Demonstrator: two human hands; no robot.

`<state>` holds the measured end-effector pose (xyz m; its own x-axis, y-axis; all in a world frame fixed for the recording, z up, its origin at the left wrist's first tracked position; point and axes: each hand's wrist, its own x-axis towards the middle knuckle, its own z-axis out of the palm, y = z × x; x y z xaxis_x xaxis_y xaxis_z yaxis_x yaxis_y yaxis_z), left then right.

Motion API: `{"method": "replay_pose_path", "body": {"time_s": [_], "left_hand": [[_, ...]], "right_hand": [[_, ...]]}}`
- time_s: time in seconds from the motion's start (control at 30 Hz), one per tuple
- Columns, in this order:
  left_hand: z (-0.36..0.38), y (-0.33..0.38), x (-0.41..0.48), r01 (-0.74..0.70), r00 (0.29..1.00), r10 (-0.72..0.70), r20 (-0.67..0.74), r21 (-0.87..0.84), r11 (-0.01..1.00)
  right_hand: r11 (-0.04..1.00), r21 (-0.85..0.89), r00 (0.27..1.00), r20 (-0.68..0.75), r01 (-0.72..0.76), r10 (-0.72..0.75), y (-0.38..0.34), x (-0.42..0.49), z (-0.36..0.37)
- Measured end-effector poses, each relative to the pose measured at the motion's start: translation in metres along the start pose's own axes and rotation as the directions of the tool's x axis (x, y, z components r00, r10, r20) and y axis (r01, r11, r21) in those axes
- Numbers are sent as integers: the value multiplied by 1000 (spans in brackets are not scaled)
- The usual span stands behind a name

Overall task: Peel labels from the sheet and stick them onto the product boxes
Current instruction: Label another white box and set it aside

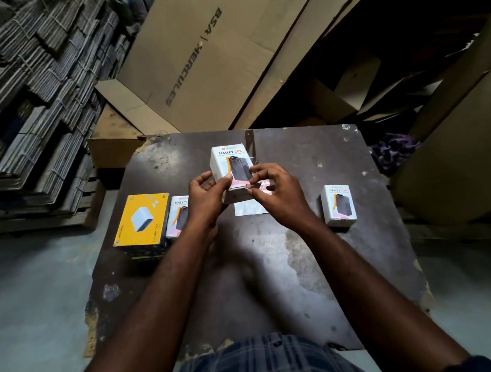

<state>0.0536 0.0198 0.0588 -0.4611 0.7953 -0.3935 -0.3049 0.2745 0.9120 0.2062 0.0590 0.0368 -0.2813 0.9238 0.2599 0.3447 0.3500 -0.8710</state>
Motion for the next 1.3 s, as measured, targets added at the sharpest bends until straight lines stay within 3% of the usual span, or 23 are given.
{"method": "replay_pose_path", "body": {"time_s": [0.63,0.93,1.1,1.2,1.3], "left_hand": [[4,-23,-5,48,998,-46,-32,41,998],[3,-31,-1,51,998,-49,-44,47,998],[-1,-39,1,55,996,-51,-67,67,996],[-5,-45,1,53,996,-46,-72,95,994],[-7,-54,1,54,997,-45,-69,136,989]], "right_hand": [[914,255,945,-10,-315,328,28,-29,-17],[858,216,880,18,-467,474,68,-48,-14],[836,59,838,13,-545,545,116,-64,-6],[838,-240,859,28,-491,511,141,-79,-3],[767,-525,842,161,-369,515,162,-92,4]]}}
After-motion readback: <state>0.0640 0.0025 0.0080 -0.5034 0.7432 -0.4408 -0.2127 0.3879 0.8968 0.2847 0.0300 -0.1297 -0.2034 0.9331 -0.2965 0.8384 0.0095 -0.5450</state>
